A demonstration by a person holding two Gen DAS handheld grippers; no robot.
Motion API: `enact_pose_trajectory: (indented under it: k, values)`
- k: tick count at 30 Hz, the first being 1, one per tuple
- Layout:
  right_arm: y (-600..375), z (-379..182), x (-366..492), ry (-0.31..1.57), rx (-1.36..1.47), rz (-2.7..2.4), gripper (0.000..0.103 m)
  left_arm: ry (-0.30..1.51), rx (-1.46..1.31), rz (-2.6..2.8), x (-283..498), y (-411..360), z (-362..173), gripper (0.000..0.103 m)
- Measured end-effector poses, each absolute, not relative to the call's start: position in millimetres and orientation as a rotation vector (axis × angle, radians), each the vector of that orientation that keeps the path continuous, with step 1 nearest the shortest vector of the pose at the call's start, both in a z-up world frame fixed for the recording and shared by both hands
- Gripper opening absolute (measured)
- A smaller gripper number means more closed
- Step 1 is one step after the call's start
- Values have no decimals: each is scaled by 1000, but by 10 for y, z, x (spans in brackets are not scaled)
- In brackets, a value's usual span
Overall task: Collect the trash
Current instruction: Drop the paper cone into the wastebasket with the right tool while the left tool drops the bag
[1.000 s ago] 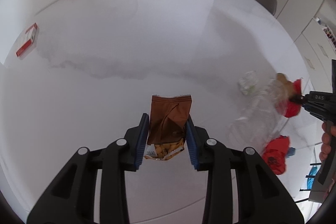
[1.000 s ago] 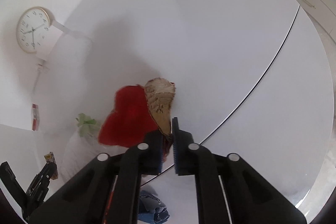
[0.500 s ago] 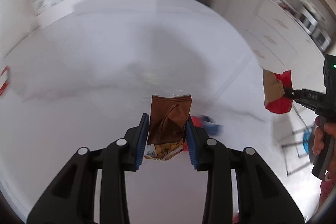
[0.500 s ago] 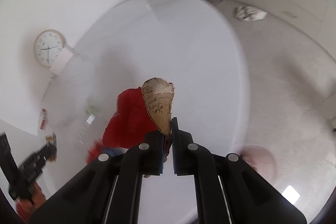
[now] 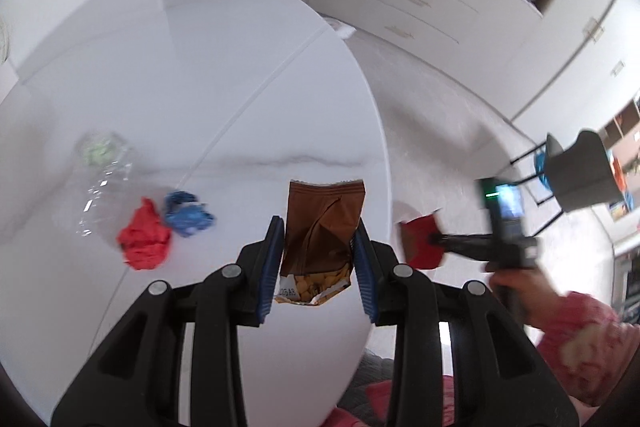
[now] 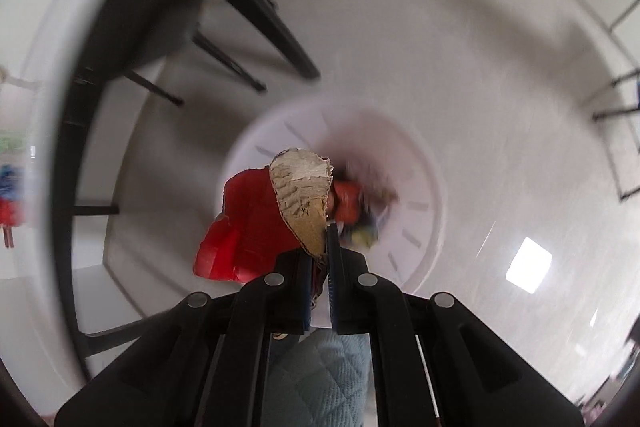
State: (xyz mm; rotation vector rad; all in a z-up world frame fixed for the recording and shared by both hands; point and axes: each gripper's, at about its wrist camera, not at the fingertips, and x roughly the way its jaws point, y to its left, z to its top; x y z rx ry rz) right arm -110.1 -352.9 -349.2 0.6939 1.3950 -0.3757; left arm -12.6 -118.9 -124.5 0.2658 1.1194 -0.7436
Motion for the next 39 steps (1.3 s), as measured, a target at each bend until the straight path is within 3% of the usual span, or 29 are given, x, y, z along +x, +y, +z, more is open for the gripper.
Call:
enact_pose_trajectory:
  k: [5,7,8,9,18,29,31,33,36,39]
  values:
    - [-3570,-4276,-1147,1503,735,-379,10,1137,342,-768,-284,-1458,-1298,34]
    - [-3590,-4468,-1162,1530,759,-397,24,1139,375,-781,-322,-1524,-1307,34]
    - [-3600,-4547,-1167,1546,772,-402,48,1141,393,-791,-369,-1582,-1324,34]
    - [-3610,-4592,-1171,1553,774,-416,62,1143,403,-796,-399,-1614,-1338,34]
    - [-3912,-4058,-1668,1415,842,-525,90,1183,498,-924,-668,-2192,-1605,34]
    - [-4190,-3234,-2331,1240,857,-618,94,1342,633,-1000,-892,-2888,-2644,35]
    - [-4207,-3217,-2376,1228,866,-624,94,1369,649,-988,-914,-2943,-2824,45]
    - [-4226,-3218,-2428,1224,867,-634,94,1397,651,-976,-928,-2977,-2963,67]
    - [-4230,-3272,-2488,1224,890,-637,94,1398,648,-974,-943,-2979,-2995,78]
    - [-4246,-3296,-2513,1228,892,-642,94,1388,644,-970,-949,-3032,-2946,80]
